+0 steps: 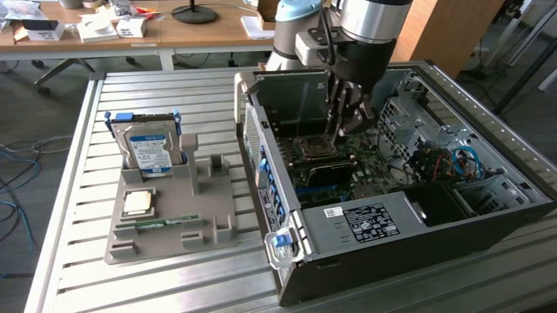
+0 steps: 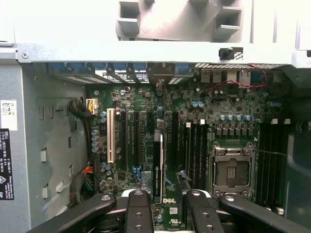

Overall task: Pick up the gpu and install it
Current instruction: 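Press down on the gpu until it lock into place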

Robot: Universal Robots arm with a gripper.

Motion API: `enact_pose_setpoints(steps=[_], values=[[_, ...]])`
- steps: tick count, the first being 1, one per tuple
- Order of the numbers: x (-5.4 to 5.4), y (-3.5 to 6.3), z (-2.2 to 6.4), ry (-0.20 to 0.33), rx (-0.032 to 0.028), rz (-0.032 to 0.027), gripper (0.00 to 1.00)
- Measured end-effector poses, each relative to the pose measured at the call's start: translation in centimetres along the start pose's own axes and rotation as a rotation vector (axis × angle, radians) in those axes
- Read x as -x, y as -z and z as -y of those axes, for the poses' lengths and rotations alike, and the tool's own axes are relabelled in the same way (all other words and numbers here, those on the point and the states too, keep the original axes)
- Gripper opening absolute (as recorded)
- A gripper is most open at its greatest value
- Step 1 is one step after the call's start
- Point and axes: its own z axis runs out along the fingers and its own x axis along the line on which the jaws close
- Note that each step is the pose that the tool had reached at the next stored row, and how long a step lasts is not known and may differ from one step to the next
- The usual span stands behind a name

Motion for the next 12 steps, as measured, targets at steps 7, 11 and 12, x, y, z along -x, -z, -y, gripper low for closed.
enact_pose_setpoints(steps=[7, 11, 12], values=[[0.0, -0.91, -0.02, 0.0, 0.0001, -0.0001, 0.34], [0.0, -1.35, -0.03, 0.0, 0.0, -0.0001, 0.34], [0.0, -1.39, -0.03, 0.0, 0.0001, -0.0001, 0.34]])
